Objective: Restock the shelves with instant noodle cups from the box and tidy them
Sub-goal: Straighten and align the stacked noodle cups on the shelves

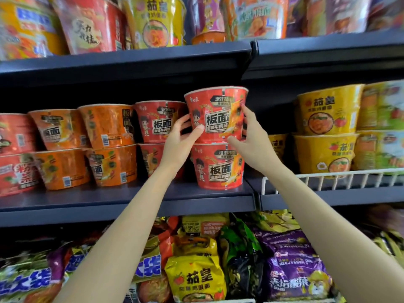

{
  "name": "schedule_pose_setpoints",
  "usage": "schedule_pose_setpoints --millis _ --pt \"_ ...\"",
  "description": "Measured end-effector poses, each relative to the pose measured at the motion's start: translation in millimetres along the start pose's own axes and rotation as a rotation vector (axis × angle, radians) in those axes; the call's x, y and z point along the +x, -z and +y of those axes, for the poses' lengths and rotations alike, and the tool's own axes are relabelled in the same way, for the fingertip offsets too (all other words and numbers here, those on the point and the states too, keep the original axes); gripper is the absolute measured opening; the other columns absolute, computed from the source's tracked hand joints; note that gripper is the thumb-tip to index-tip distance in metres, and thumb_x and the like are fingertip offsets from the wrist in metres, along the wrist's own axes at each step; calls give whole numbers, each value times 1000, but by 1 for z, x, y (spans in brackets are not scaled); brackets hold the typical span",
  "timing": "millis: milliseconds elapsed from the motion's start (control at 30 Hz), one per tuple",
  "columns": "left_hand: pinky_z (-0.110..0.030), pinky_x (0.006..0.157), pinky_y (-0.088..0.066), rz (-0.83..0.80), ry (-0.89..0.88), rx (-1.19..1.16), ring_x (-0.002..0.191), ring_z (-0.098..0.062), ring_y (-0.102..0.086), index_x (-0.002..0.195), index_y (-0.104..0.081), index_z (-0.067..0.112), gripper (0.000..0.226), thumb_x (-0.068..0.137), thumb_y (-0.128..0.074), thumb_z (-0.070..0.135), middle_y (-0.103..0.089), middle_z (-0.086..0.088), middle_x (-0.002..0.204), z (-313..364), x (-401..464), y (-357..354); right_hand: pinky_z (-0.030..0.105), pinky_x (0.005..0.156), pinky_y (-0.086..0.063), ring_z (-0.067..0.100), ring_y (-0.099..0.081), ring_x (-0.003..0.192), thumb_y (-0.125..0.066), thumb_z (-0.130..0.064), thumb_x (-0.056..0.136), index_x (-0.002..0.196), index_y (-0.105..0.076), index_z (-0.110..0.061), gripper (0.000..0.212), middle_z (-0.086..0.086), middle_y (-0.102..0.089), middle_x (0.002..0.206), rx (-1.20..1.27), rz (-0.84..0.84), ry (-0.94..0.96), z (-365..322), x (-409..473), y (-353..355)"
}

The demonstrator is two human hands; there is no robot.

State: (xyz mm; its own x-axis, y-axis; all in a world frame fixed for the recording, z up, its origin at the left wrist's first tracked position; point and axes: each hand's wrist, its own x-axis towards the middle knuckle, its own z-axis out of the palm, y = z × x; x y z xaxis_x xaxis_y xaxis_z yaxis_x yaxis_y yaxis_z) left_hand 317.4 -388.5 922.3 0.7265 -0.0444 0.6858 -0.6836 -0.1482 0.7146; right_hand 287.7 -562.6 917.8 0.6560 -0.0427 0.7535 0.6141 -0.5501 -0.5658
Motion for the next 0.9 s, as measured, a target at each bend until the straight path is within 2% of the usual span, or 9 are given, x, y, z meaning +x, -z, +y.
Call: schedule_pose_setpoints --millis 100,167,267,400,567,667,900 --pt "-12 76 -43 -34 -13 32 107 -2 -52 141 -34 25 67 84 -67 35 -46 12 127 -1 -7 0 30 86 -52 13 -52 116 -64 -20 87 148 -19 -27 76 5 -42 139 46 28 -40 2 -3 2" --pt "-15 82 -42 -36 -8 63 110 -3 -49 143 -31 23 73 82 -69 36 -46 10 129 -4 -10 -3 28 85 -50 11 -50 113 -65 -27 87 147 -18 -28 76 3 -37 141 73 37 -93 4 -8 3" --pt "-23 93 -41 -19 -13 111 112 -5 -48 143 -31 20 75 81 -70 37 -50 3 134 -6 -12 -7 13 65 -44 -3 -53 85 -59 -32 92 149 -15 -28 72 -8 -44 122 133 -25 -165 3 -14 3" --pt "-21 91 -41 -1 -39 126 110 -3 -49 141 -35 19 72 81 -71 36 -52 4 132 -5 -11 -5 5 53 -43 -11 -52 77 -55 -35 94 151 -13 -26 71 -13 -48 112 67 -39 -128 3 -17 4" --pt "-12 82 -41 2 -56 126 107 -2 -50 139 -37 19 71 80 -72 36 -52 10 123 -7 -10 -6 4 53 -42 -12 -51 76 -54 -37 94 151 -10 -26 73 -15 -47 114 28 -62 -124 3 -16 5" --pt "-15 85 -41 5 -61 113 108 -3 -50 139 -37 19 70 80 -72 35 -52 9 124 -8 -10 -6 6 55 -42 -10 -51 77 -53 -37 94 151 -8 -27 73 -13 -48 119 21 -76 -128 4 -14 5" --pt "-20 92 -43 11 -81 97 110 -3 -51 138 -39 20 69 80 -71 36 -52 10 123 -13 -9 -4 8 59 -42 -6 -54 80 -54 -38 93 150 -10 -26 73 -14 -47 117 14 -48 -114 6 -14 2"
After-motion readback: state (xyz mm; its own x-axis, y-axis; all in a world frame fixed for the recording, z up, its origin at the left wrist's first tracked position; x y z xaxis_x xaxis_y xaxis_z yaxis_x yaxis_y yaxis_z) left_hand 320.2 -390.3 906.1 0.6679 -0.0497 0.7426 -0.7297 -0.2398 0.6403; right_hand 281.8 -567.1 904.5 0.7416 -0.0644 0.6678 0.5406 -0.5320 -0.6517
